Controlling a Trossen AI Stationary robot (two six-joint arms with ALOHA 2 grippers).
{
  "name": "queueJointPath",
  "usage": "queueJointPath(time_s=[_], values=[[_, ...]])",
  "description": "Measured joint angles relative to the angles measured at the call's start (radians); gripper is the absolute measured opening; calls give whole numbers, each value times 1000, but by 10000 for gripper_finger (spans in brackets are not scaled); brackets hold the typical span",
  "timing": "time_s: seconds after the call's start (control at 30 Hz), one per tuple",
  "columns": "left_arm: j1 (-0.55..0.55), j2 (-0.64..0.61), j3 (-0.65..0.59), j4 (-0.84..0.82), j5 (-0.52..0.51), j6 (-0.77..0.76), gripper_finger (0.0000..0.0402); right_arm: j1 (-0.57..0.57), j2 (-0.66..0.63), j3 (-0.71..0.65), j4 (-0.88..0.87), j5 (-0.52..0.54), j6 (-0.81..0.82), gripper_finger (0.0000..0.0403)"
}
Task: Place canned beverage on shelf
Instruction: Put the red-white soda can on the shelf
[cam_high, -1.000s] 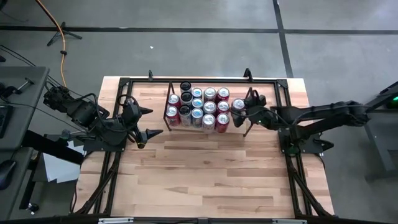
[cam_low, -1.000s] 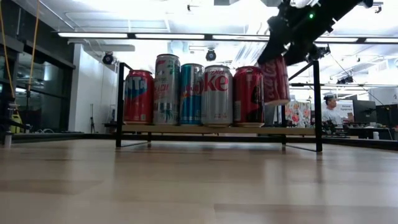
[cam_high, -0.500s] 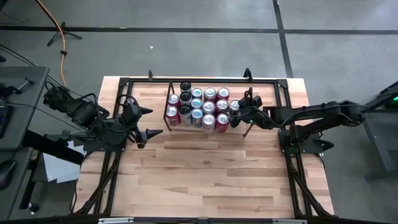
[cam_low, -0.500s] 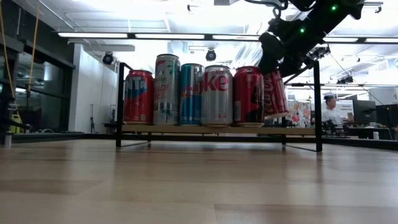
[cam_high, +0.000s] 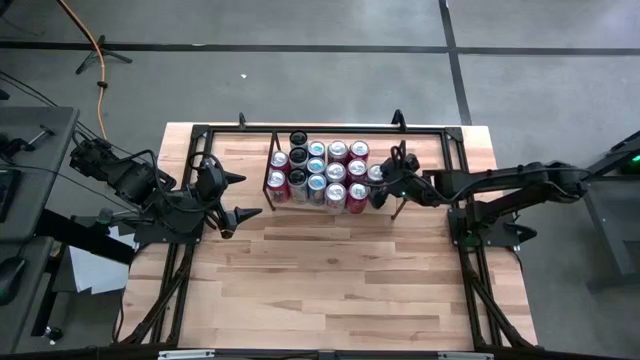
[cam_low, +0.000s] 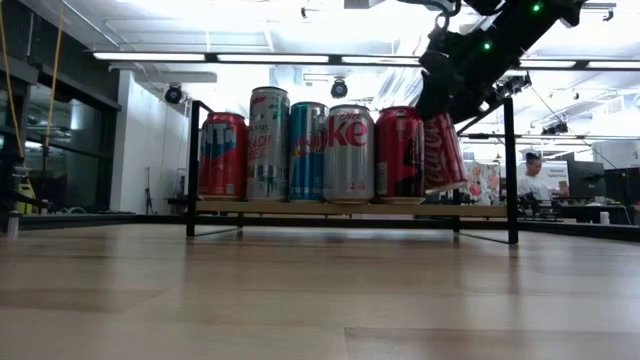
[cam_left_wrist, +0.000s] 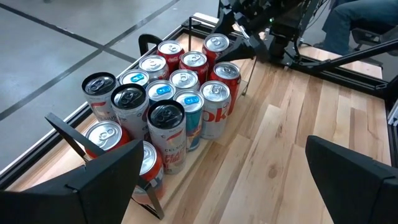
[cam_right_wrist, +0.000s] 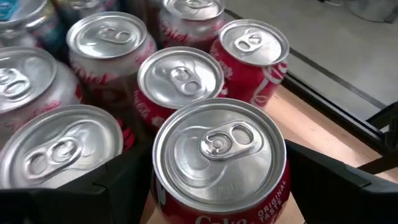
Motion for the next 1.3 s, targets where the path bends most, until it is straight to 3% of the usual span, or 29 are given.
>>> queueJointPath(time_s=[1.3], values=[[0,0,0,1,27,-2,395,-4,1,2,-57,-45,-6,316]])
